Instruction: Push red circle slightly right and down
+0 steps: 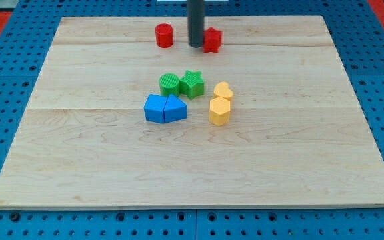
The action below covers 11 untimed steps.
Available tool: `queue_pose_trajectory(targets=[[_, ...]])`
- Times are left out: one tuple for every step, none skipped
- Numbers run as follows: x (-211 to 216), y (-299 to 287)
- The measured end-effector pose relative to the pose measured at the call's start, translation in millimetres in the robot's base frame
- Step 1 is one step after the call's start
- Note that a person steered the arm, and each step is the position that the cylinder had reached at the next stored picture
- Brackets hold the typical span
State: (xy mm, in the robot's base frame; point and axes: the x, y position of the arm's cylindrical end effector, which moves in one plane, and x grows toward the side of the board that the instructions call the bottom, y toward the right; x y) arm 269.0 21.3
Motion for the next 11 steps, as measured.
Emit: queue_pose_trajectory(targets=[[-11,39],[-19,55],[-10,-20],[2,-91],[31,-133],[30,-182],[10,-201],[-9,-199],[-13,-179],[-27,-156],[-40,-145]])
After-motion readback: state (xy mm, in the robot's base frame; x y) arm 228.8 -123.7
